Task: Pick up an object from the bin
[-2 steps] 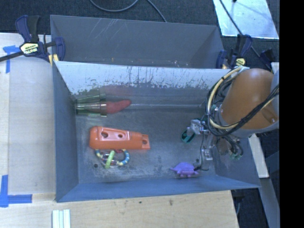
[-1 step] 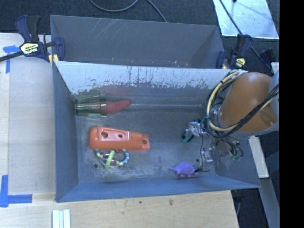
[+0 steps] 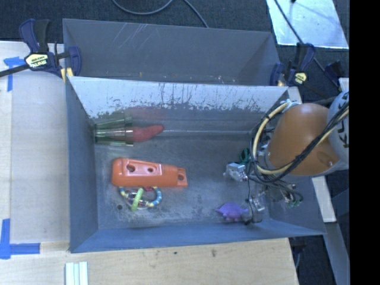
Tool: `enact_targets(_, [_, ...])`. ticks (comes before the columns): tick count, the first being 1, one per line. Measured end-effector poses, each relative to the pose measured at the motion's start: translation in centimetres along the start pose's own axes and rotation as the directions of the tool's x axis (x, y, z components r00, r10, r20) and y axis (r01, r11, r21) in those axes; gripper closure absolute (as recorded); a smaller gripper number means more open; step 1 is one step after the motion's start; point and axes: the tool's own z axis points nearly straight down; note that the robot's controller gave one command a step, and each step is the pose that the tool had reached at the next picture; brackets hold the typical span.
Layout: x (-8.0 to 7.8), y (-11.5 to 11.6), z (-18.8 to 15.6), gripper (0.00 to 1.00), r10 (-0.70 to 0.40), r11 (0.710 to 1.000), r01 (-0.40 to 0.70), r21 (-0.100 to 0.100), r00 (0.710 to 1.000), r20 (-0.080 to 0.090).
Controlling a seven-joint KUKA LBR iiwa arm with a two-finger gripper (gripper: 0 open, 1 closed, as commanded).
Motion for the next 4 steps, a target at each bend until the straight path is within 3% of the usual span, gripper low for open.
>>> enact_targets(1, [-0.1, 0.5, 1.7, 0.0, -0.105, 0.994, 0.105, 0.004, 0.994, 0.01])
enact_targets(2, [-0.1, 1.2, 1.6, 0.0, -0.226, 0.974, 0.226, 0.006, 0.974, 0.008])
enact_targets(3, [-0.4, 1.8, 1.6, 1.0, -0.383, 0.924, 0.382, 0.009, 0.924, 0.009])
enact_targets(4, [-0.4, 1.8, 1.6, 1.0, -0.383, 0.924, 0.383, 0.009, 0.924, 0.009])
